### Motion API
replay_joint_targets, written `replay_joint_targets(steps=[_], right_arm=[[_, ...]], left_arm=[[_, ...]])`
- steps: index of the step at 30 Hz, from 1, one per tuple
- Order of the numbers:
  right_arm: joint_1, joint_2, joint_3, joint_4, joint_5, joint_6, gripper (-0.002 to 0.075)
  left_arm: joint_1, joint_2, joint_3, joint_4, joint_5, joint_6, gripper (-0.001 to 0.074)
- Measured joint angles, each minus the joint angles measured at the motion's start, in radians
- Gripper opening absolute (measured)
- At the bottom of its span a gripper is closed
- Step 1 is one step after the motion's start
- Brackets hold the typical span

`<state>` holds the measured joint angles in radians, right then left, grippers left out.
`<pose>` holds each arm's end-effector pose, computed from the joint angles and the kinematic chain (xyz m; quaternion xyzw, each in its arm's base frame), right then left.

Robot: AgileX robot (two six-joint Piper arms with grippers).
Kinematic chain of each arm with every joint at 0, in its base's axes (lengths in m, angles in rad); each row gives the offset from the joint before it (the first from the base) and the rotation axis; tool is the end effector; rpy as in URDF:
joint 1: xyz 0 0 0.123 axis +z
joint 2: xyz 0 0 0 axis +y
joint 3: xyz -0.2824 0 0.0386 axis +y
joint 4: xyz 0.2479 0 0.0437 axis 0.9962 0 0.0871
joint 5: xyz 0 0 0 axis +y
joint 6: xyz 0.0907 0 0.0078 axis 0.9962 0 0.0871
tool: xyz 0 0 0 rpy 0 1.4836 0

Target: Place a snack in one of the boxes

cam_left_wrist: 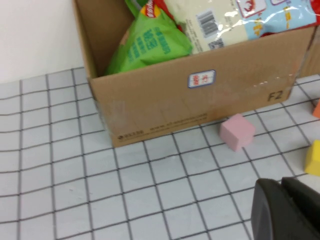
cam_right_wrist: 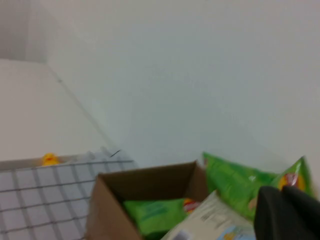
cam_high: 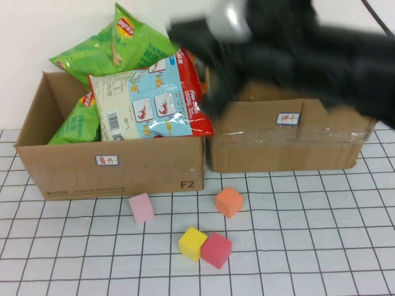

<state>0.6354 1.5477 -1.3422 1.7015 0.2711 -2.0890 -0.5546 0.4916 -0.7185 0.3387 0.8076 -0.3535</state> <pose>0.2843 0.2398 0.3912 -0.4344 0.5923 0.1824 0.6536 0.0795 -0.0235 0.3490 0.1223 0.8381 -0.0741 0.5265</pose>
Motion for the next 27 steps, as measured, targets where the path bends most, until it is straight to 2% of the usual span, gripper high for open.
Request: replay_joint_targets(steps=[7,17,21,27], right_arm=[[0.002,-0.243,0.373,-0.182,0.046,0.156,0.0],[0.002,-0.567,0.684,-0.544,0.026,0.513,0.0],[0.0,-0.666,0.741,-0.798,0.117,0.743,0.0],[0.0,-0.764,0.73,-1.313,0.49,1.19,-0.0001]], left_arm=[[0.0,0.0,0.0,0.051,0.0,0.0,-0.0001],[0.0,-0.007,0.007,0.103,-0.026,-0.018,-0.0001],[0.0,-0.047,0.053,0.137,-0.088,-0.065,-0.0001],[0.0,-0.105,0.162,0.15,-0.138,-0.146,-0.0001]])
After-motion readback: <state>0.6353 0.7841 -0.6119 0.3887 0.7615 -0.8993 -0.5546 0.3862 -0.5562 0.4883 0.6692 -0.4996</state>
